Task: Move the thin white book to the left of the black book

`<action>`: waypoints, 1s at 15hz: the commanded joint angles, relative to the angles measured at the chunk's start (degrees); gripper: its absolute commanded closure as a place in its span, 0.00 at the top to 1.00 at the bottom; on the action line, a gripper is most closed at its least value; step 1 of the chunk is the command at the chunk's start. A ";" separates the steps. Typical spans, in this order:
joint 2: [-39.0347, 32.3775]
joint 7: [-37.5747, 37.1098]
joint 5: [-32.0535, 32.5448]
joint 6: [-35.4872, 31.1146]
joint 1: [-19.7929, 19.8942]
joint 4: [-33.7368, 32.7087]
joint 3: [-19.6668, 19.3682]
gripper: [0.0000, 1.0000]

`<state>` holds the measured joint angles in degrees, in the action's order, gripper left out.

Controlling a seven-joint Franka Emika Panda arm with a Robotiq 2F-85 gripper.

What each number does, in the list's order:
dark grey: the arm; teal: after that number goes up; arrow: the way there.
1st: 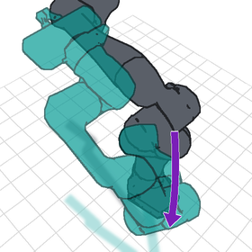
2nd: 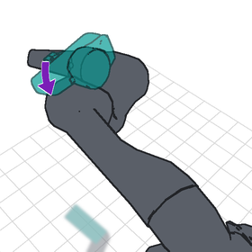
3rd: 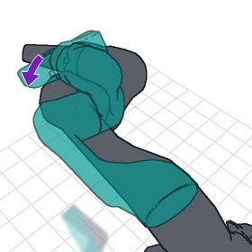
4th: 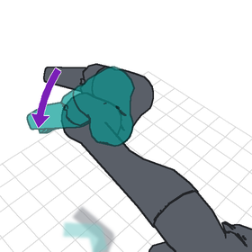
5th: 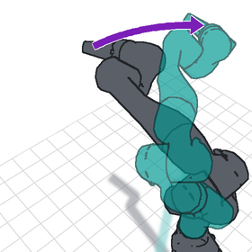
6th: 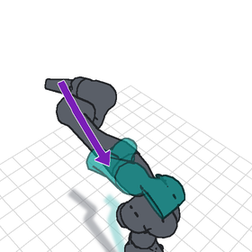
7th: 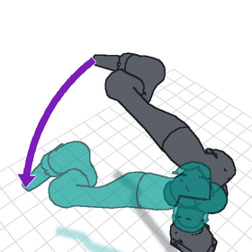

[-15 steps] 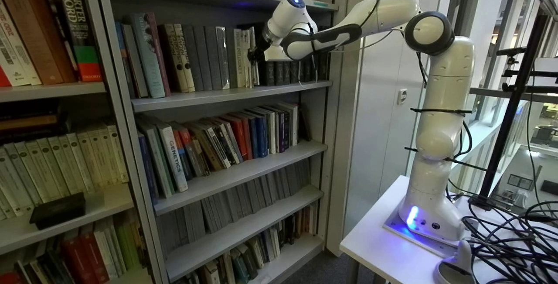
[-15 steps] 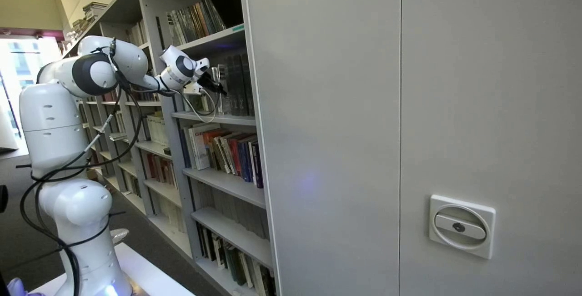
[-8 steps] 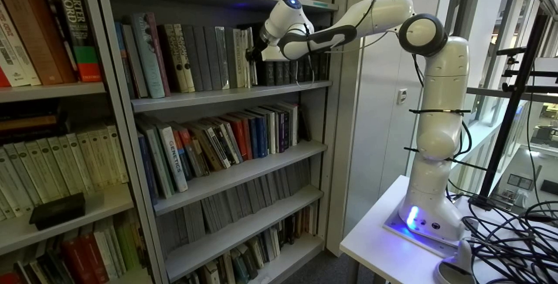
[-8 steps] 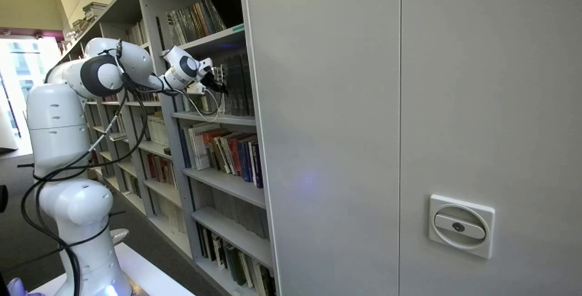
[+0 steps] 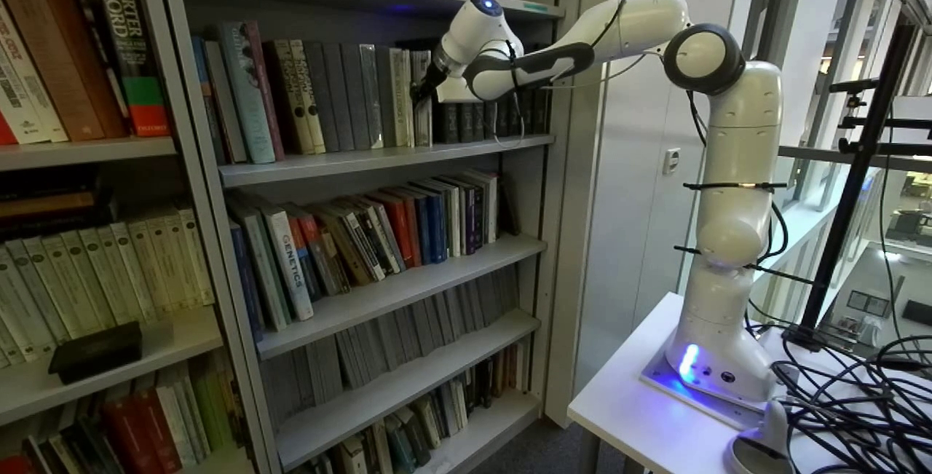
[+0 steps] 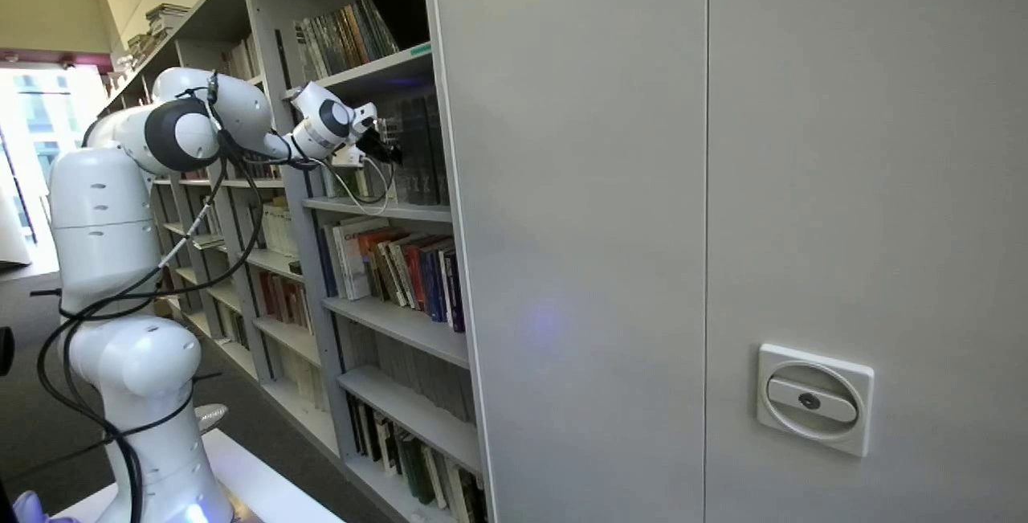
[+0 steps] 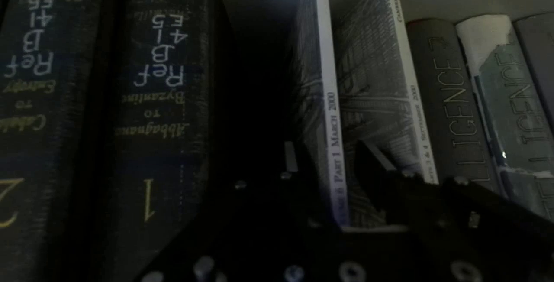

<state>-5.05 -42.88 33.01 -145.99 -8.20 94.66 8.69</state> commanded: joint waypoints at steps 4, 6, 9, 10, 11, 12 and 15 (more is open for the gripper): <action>-1.75 3.42 -0.67 -1.51 -1.30 -2.57 -1.10 0.94; -1.10 4.30 -0.81 -1.64 -1.53 -2.00 -1.06 1.00; 0.22 5.15 -0.90 -1.76 -1.93 -0.88 -1.03 1.00; 0.78 5.58 -0.81 -1.67 -2.10 -0.50 -0.97 1.00; 1.24 6.26 -1.16 -1.45 -2.19 -0.40 -0.86 1.00; 1.78 6.50 -0.73 -1.39 -2.28 -0.02 -0.85 1.00; 3.36 8.50 -0.43 -0.52 -2.35 0.42 -0.68 1.00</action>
<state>-4.03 -37.61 32.86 -146.48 -10.13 94.38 8.52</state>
